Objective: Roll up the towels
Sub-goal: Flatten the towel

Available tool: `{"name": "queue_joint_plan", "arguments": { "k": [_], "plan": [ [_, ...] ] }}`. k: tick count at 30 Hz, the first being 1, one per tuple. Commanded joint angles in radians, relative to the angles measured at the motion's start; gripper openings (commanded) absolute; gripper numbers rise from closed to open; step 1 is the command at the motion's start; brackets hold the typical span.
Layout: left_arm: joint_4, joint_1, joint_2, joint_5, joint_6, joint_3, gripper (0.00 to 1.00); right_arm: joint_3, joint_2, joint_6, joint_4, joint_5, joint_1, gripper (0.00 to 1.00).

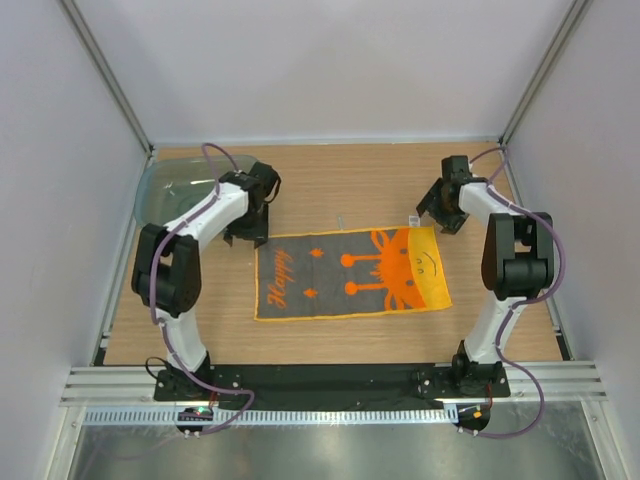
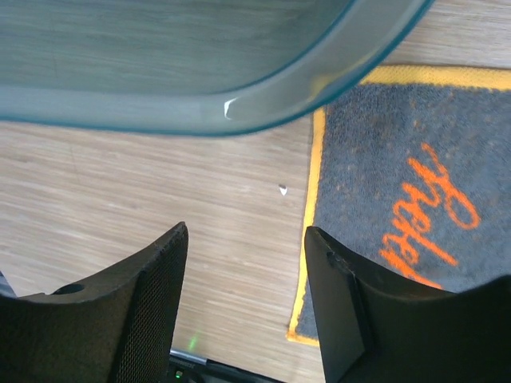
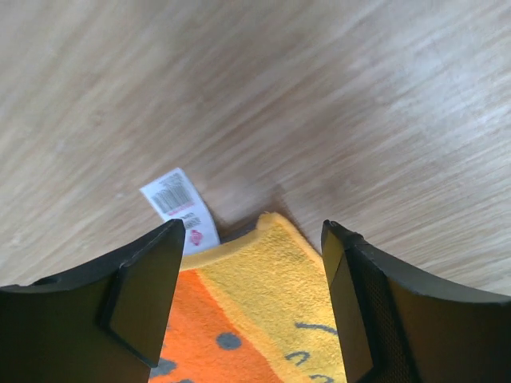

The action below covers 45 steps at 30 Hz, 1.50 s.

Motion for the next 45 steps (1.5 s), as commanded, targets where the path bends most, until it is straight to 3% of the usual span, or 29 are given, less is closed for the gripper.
{"name": "queue_joint_plan", "arguments": {
  "k": [1, 5, 8, 12, 17, 24, 30, 38, 45],
  "plan": [
    [-0.021, -0.009, -0.153, 0.003, -0.030, -0.028, 0.61, 0.108, -0.027, -0.020, -0.025, 0.038, 0.001, 0.78],
    [-0.011, -0.043, -0.274, 0.044, -0.081, -0.126, 0.60, 0.227, -0.033, -0.039, -0.126, 0.070, 0.001, 0.79],
    [0.012, -0.077, -0.375, 0.111, -0.141, -0.228, 0.59, 0.214, -0.110, -0.056, -0.145, 0.096, 0.001, 0.79],
    [0.077, -0.102, -0.507, 0.237, -0.239, -0.392, 0.57, 0.053, -0.274, -0.063, -0.134, 0.101, 0.001, 0.79],
    [0.135, -0.121, -0.702, 0.268, -0.386, -0.571, 0.52, -0.194, -0.542, -0.048, -0.094, -0.002, 0.001, 0.78],
    [0.271, -0.123, -0.771, 0.297, -0.503, -0.758, 0.41, -0.427, -0.907, -0.013, -0.050, -0.065, 0.003, 0.77],
    [0.399, -0.123, -0.790, 0.282, -0.586, -0.887, 0.34, -0.443, -0.981, -0.040, -0.142, -0.048, 0.001, 0.75],
    [0.436, -0.123, -0.695, 0.271, -0.593, -0.899, 0.33, -0.454, -0.969, -0.060, -0.157, -0.051, 0.003, 0.75],
    [0.413, -0.123, -0.702, 0.293, -0.595, -0.907, 0.32, -0.447, -0.952, -0.068, -0.162, -0.034, 0.001, 0.75]
  ]
}}
